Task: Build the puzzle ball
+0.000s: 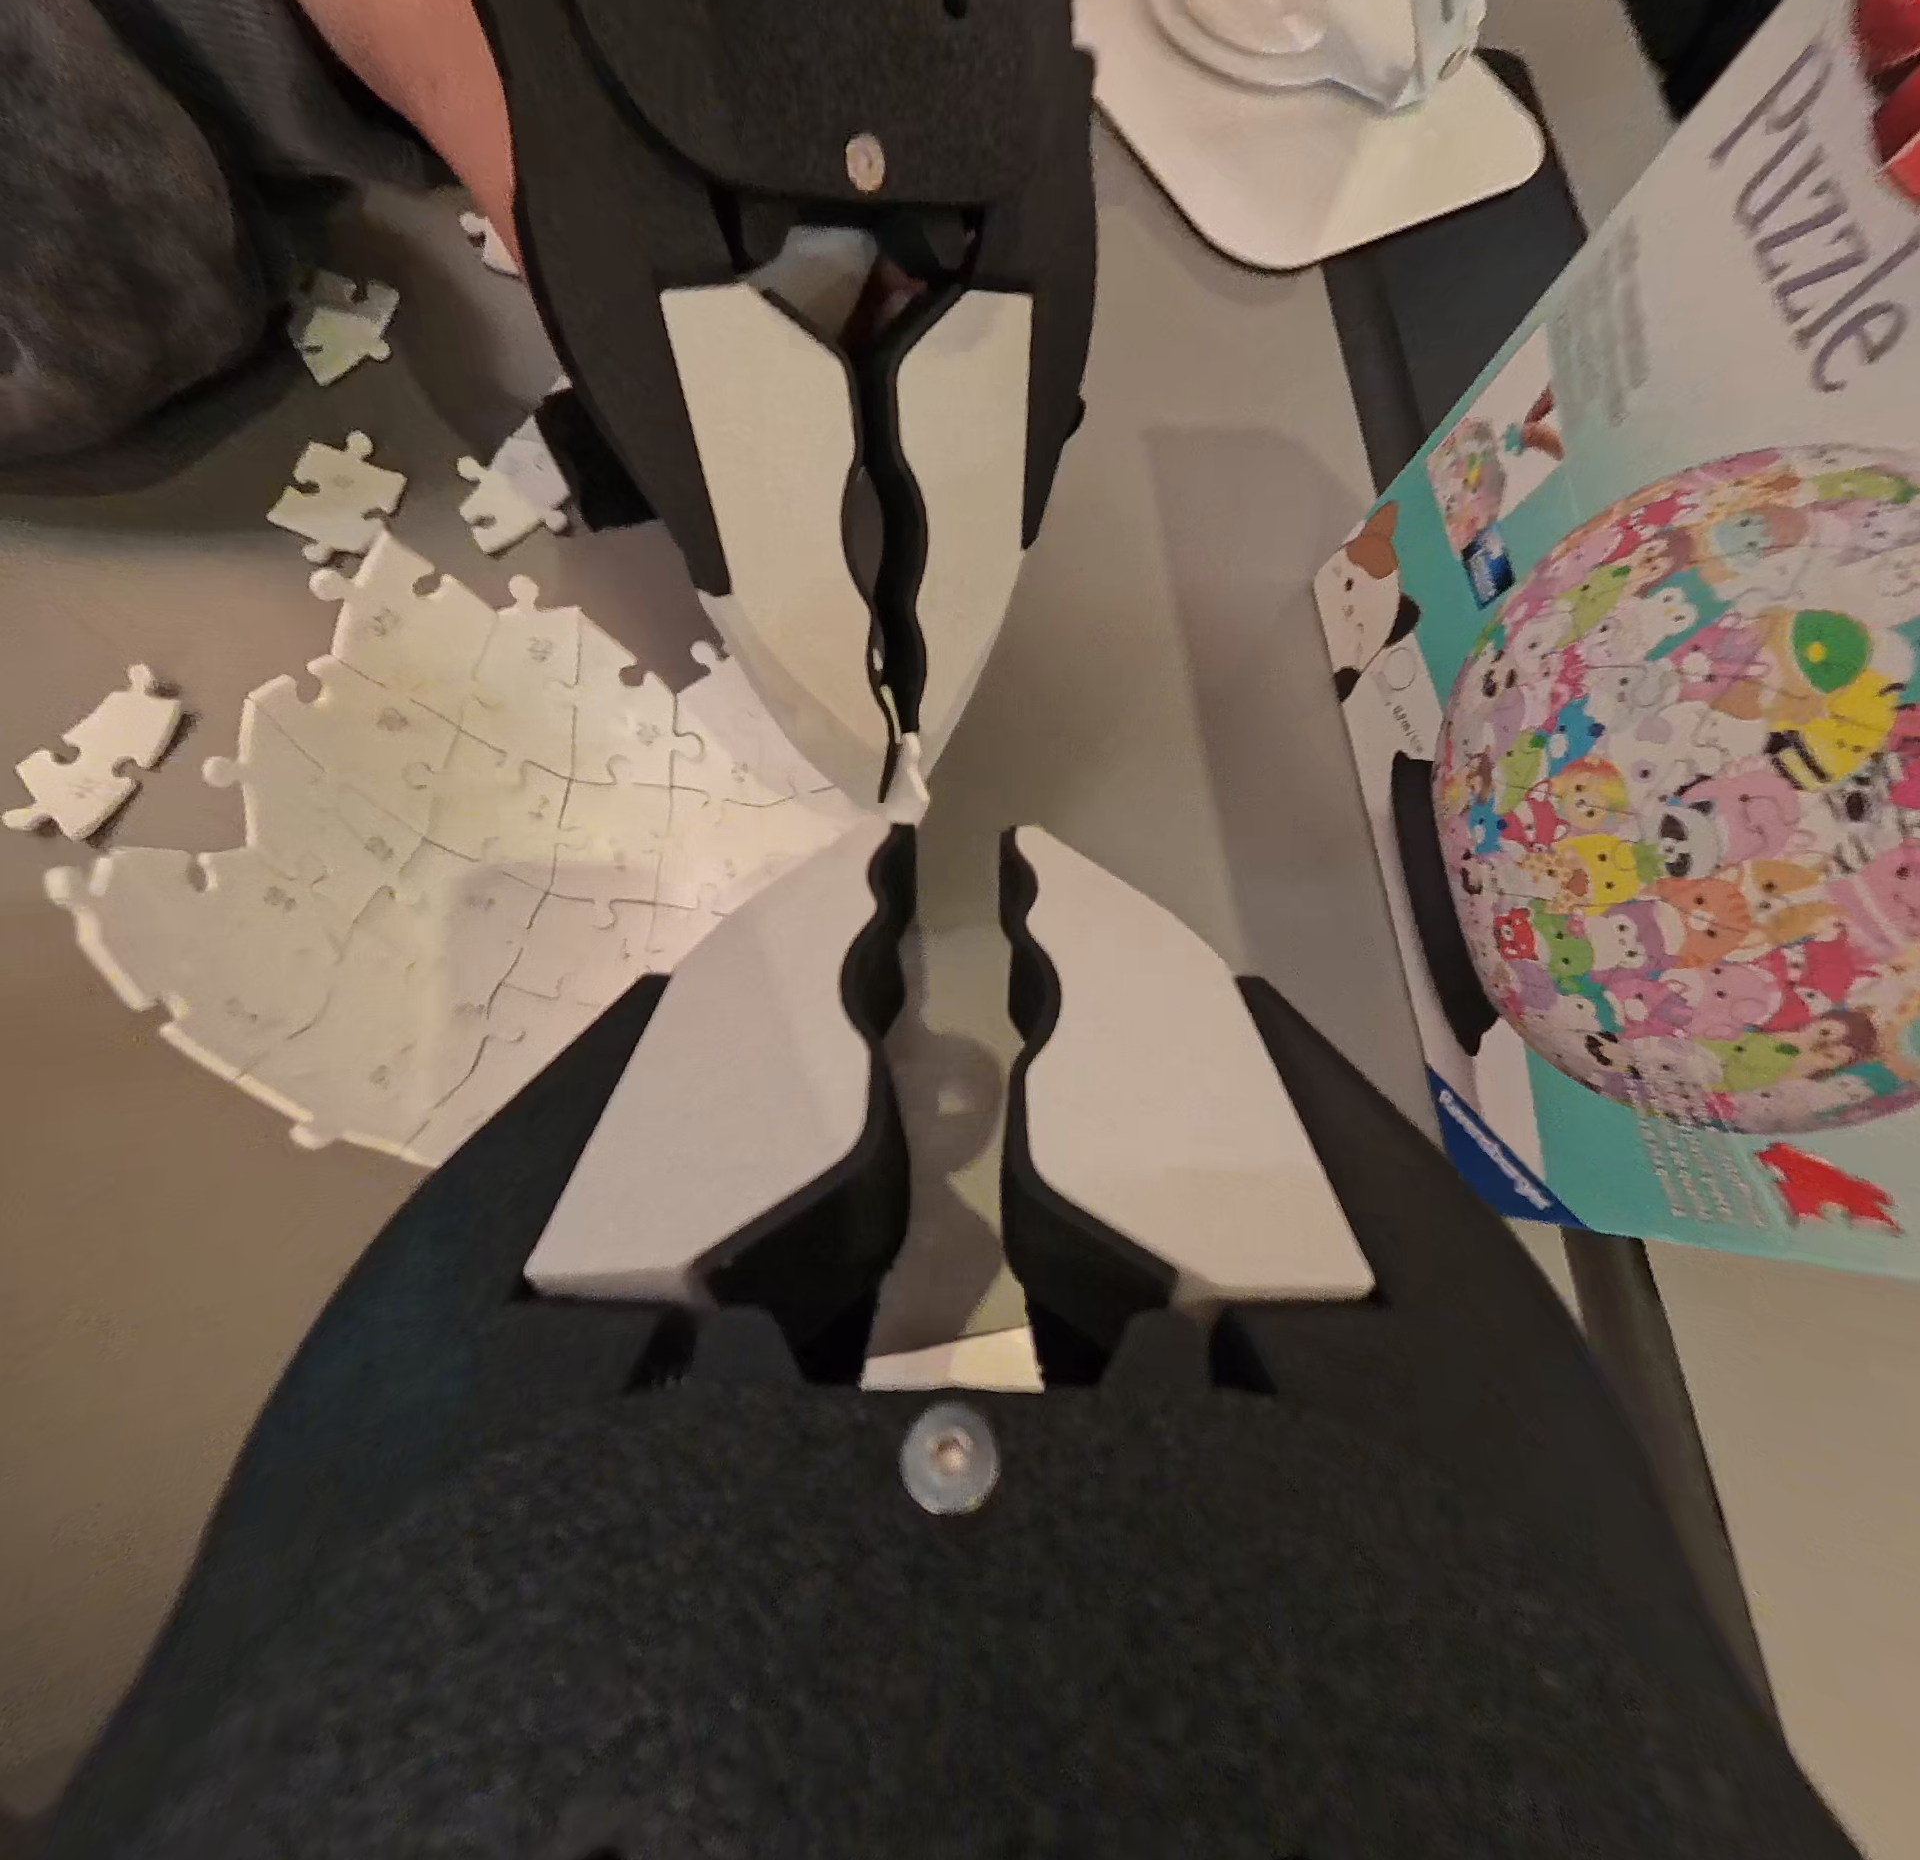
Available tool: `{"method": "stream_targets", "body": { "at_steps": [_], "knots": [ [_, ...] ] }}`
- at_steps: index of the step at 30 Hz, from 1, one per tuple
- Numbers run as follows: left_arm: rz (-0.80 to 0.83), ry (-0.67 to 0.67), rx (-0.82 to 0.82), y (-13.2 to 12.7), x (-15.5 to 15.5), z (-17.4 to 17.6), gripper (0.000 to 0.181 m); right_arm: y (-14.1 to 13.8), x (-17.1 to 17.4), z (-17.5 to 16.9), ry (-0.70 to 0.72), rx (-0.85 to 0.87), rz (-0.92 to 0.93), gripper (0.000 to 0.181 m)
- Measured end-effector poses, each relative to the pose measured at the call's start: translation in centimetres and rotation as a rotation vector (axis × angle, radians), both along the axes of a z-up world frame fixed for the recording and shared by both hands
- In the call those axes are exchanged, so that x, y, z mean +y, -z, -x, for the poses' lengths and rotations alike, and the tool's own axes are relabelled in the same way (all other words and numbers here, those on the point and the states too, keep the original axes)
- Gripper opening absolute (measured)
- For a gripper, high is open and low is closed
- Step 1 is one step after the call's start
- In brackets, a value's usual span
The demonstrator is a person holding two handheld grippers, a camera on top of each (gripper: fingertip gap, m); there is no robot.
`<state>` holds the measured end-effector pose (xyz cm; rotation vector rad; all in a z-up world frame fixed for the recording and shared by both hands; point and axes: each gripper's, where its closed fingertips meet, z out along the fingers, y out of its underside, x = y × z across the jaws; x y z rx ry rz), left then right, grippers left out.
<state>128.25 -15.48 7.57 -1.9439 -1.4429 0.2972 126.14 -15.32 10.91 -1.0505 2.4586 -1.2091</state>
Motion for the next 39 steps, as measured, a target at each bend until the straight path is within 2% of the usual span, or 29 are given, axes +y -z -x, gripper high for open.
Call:
{"method": "stream_targets", "body": {
  "at_steps": [7, 9, 14, 21, 24, 27, 30, 32, 34, 36, 39],
  "knots": [
    [0.013, -0.011, -0.029, 0.1, -0.2, -0.3, 0.004, -1.8, 1.3, 1.2, 0.077, 0.024, -0.031, 0.018],
    [0.030, -0.016, -0.030, 0.0, -0.4, -0.4, 0.004, -1.4, 1.8, 1.5, 0.126, 0.048, -0.105, 0.025],
    [0.054, -0.023, -0.017, -0.7, -0.6, -0.5, 0.006, 0.4, 3.9, 1.7, 0.175, 0.138, -0.288, 0.026],
    [0.050, -0.032, 0.014, -1.8, -0.8, -0.5, 0.022, -0.1, 3.8, 1.9, 0.214, 0.132, -0.282, 0.026],
    [0.049, -0.031, 0.035, -2.5, -0.8, -0.5, 0.025, -2.1, 3.4, 2.1, 0.261, 0.139, -0.196, 0.027],
    [0.046, -0.027, 0.068, -3.7, -0.8, -0.7, 0.029, -6.4, 3.8, 1.2, 0.316, 0.137, -0.042, 0.027],
    [0.056, -0.039, 0.108, -5.6, -1.2, -1.2, 0.033, -11.7, 6.1, -1.9, 0.315, 0.092, 0.130, 0.027],
    [0.064, -0.045, 0.148, -7.2, -1.4, -1.5, 0.034, -13.2, 8.4, -5.0, 0.273, 0.054, 0.156, 0.027],
    [0.071, -0.050, 0.184, -8.8, -1.4, -2.0, 0.034, -12.7, 10.5, -7.3, 0.258, 0.062, 0.134, 0.029],
    [0.078, -0.054, 0.213, -10.3, -1.2, -2.5, 0.034, -10.7, 12.6, -9.9, 0.232, -0.006, 0.075, 0.032],
    [0.103, -0.055, 0.258, -12.2, -0.5, -3.1, 0.034, -4.4, 16.2, -11.3, 0.289, -0.040, -0.082, 0.034]
  ]
}}
